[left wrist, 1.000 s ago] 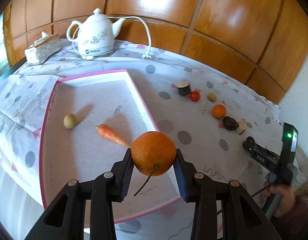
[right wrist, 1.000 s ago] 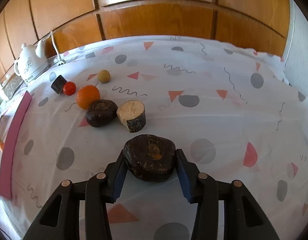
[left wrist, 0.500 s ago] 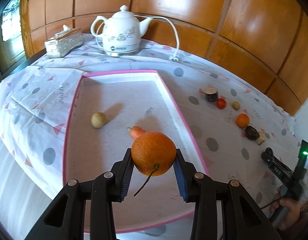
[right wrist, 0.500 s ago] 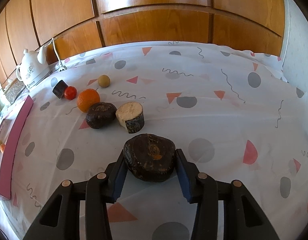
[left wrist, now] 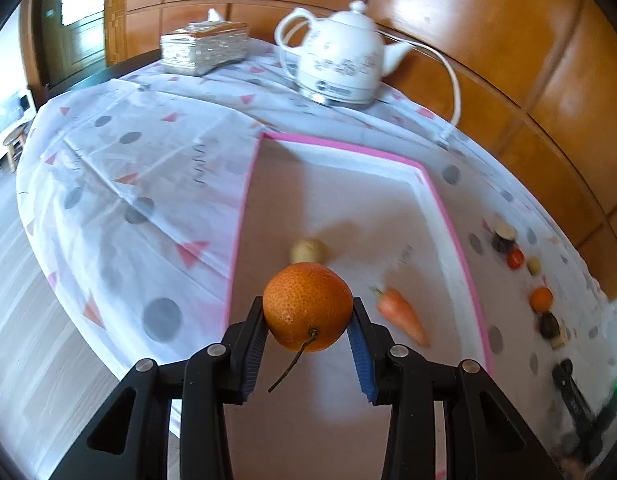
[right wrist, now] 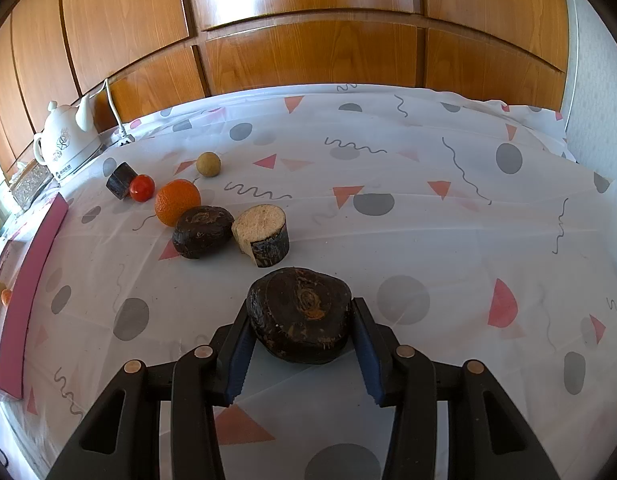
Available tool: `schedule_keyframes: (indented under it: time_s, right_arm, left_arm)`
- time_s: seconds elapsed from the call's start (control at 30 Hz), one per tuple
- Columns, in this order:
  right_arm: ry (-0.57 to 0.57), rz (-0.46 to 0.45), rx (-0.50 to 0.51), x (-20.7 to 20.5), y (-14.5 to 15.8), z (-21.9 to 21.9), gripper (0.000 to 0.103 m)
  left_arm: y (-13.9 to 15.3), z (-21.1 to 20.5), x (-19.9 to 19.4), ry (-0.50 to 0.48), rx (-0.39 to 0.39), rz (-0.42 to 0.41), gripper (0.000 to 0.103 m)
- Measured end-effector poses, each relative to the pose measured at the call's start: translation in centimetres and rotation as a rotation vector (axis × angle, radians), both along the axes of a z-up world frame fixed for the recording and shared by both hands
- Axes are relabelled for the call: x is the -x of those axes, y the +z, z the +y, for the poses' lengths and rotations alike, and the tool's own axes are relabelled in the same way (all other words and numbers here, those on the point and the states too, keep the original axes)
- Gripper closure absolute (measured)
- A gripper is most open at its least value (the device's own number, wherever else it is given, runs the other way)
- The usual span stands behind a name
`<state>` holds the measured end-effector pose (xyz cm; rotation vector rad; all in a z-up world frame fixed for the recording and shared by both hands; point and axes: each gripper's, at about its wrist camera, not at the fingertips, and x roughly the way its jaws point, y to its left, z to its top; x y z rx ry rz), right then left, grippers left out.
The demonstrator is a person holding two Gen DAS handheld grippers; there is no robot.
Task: Organize fruits
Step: 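Lower the mandarin into the tray with the left tool while the right tool grasps the dark round root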
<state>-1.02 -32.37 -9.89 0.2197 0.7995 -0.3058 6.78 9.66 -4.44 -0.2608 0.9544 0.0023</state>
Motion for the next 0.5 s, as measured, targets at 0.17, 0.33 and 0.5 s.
schedule_keyframes:
  time_s: [0.17, 0.33, 0.5]
  right_arm:
    - [-0.002, 0.0, 0.004, 0.0, 0.0, 0.1, 0.056]
    - [-0.003, 0.001, 0.011, 0.0, 0.0, 0.1, 0.056]
    - [-0.003, 0.0, 0.014, -0.1, 0.0, 0.2, 0.056]
  left_arm:
    - [-0.7, 0.2, -0.5, 0.016, -0.04, 0.001, 0.063]
    - [-1.6, -0.6, -0.7, 0.0, -0.097, -0.002, 0.063]
    - [-1.6, -1.3, -0.8, 0.006, -0.163, -0.043, 0.054]
